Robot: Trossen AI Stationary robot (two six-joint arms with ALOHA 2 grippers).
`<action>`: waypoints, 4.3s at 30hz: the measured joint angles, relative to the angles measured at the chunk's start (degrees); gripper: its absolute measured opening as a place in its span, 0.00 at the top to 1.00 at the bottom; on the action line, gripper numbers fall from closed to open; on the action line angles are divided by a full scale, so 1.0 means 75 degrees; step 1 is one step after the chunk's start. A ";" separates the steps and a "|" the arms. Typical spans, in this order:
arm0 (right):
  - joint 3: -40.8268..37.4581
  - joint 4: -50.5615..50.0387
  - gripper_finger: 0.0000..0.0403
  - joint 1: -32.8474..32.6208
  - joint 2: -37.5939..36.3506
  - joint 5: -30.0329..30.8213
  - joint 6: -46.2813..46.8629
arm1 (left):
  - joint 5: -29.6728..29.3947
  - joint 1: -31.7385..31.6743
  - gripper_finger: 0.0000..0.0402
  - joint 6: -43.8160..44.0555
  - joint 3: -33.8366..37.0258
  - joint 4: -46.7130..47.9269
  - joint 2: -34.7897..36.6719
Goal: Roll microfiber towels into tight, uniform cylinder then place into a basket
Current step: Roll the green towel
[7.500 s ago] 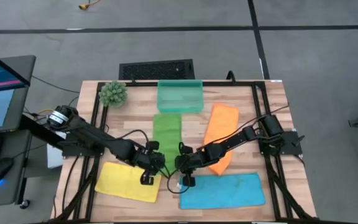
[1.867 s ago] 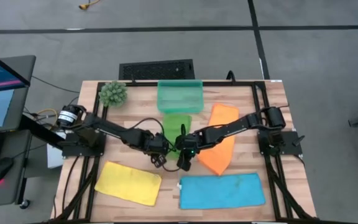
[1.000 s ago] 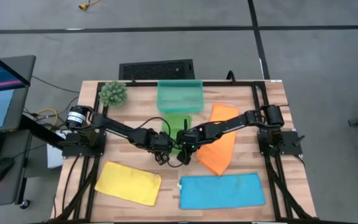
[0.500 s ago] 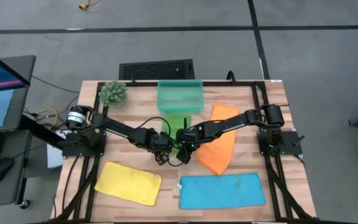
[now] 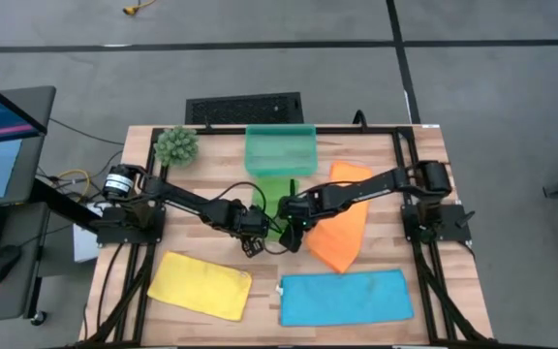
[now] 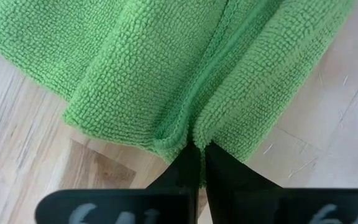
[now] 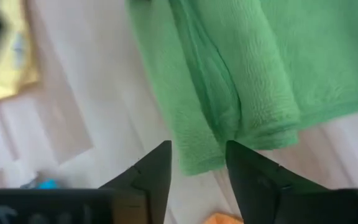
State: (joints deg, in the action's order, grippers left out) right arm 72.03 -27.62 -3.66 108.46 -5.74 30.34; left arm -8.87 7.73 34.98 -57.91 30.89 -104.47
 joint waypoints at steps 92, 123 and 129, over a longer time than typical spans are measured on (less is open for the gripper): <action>-0.0032 0.0810 0.93 -0.2911 -0.0031 0.1157 -0.3225 | 0.1147 0.1247 1.00 -0.0133 0.0012 -0.0682 -0.0023; -0.0034 0.0713 0.48 -0.2256 0.0718 0.1150 -0.4852 | 0.1144 0.1241 1.00 -0.0172 0.0009 -0.0667 -0.0023; -0.0017 0.0808 0.49 -0.2210 0.0894 0.1502 -0.4790 | 0.1147 0.1241 1.00 -0.0175 0.0009 -0.0665 -0.0026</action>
State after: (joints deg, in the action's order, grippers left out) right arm 71.91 -21.56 -20.23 115.17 5.53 -5.58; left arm -0.27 17.04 33.67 -57.84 25.91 -104.66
